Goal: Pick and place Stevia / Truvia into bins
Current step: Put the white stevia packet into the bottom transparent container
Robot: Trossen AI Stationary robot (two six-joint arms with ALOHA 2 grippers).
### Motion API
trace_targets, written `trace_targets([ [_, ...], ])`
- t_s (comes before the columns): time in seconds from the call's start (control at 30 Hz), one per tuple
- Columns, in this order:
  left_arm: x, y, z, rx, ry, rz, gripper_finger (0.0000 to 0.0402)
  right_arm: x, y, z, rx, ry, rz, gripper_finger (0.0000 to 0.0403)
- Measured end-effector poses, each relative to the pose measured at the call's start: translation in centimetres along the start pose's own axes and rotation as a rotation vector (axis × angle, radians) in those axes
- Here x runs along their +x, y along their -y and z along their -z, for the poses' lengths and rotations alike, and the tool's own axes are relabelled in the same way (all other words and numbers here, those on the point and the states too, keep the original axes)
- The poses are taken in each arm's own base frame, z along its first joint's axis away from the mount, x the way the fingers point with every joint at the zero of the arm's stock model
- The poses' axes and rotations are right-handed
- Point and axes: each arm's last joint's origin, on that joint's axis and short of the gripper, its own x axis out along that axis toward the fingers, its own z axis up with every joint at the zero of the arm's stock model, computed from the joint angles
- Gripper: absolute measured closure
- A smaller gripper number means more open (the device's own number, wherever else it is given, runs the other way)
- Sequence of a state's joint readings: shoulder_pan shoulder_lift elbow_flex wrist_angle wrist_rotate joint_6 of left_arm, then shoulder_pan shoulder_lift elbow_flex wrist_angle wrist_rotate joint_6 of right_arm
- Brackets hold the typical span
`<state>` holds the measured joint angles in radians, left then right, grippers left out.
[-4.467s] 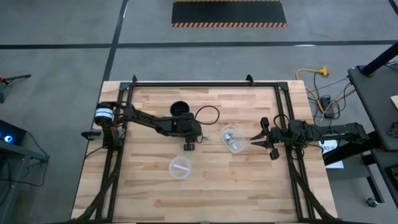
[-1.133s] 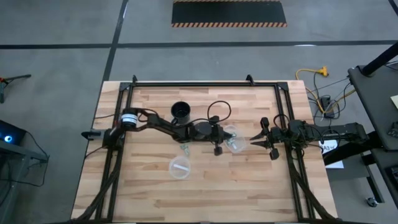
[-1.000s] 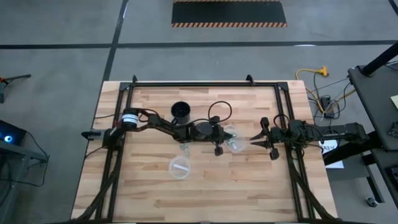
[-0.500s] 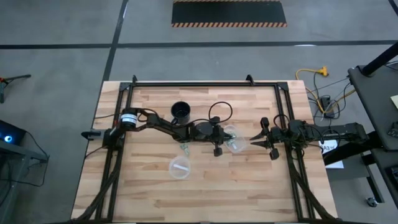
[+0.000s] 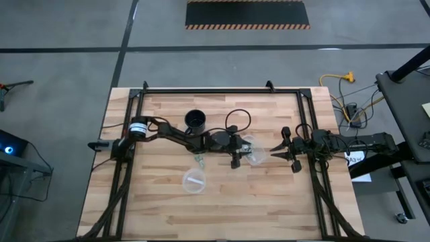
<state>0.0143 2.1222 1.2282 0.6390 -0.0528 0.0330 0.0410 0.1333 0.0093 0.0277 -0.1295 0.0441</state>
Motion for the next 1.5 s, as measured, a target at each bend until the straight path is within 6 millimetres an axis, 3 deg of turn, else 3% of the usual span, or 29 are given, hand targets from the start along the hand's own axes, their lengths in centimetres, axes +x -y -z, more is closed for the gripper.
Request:
trace_targets([
  [0.27,-1.6,-0.2,-1.8,0.015,-0.105,-0.005,0.0197,0.0,0.0,0.0,0.0,-0.001,0.0,0.0335],
  [0.63,-6.2,-0.6,-4.8,0.032,-0.344,-0.021,0.0195,0.0,0.0,0.0,0.0,0.004,0.0,0.0335],
  [0.73,-7.1,-0.6,-4.8,0.033,-0.41,-0.019,0.0195,0.0,0.0,0.0,-0.001,0.005,0.0,0.0335],
  [0.93,-8.0,-0.7,-3.7,0.037,-0.545,-0.016,0.0195,0.0,0.0,0.0,0.0,0.003,0.0,0.0335],
  [1.5,-6.5,-2.8,0.2,-0.031,-0.624,-0.123,0.0195,0.0,0.0,0.0,-0.003,-0.001,0.0,0.0335],
])
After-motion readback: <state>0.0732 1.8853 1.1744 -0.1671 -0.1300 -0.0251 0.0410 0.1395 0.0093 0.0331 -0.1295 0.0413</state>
